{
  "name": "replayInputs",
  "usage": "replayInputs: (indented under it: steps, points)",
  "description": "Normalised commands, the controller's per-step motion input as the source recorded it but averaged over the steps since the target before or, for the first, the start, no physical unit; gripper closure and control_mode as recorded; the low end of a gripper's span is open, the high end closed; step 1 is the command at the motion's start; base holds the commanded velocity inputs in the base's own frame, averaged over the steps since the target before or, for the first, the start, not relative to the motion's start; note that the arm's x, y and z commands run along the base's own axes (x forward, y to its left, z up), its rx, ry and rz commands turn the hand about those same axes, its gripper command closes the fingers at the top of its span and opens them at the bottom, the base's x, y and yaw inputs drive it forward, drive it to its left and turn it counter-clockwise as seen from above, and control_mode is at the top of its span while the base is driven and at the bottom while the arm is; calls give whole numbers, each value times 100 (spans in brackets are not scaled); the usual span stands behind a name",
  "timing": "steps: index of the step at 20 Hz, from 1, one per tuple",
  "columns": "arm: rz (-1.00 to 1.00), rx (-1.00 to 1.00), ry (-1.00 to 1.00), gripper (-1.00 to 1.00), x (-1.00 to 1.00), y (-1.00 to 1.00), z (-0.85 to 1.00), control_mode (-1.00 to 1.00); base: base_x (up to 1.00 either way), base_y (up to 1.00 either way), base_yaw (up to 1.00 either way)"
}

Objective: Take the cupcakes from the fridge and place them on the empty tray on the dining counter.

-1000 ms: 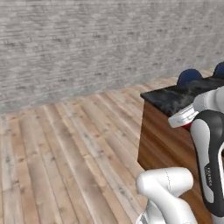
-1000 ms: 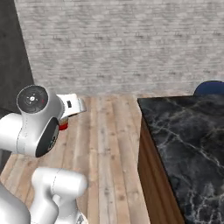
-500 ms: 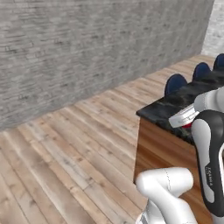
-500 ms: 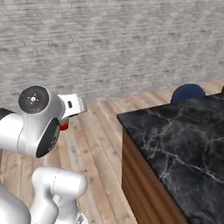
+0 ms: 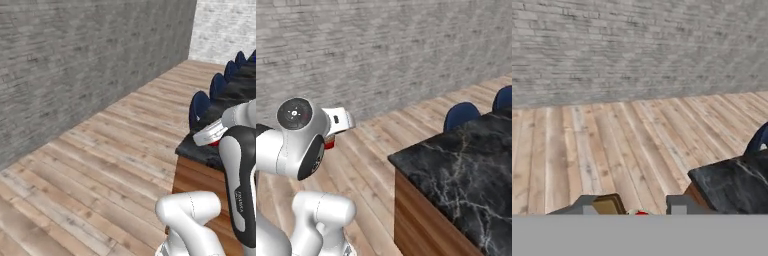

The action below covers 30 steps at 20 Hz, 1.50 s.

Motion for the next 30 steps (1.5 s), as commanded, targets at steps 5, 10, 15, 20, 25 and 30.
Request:
replayInputs:
  steps: [5,10,15,20,25,30]
  points:
    - [0,0,0,100,0,0,0,100,100,81,-42]
    - [0,0,0,100,0,0,0,100,100,78,-43]
    - [0,0,0,100,0,0,0,100,100,78,-43]
    - [0,0,0,100,0,0,0,100,100,72,-43]
    - [0,0,0,100,0,0,0,100,100,60,-41]
    - [0,0,0,100,0,0,0,100,100,52,-40]
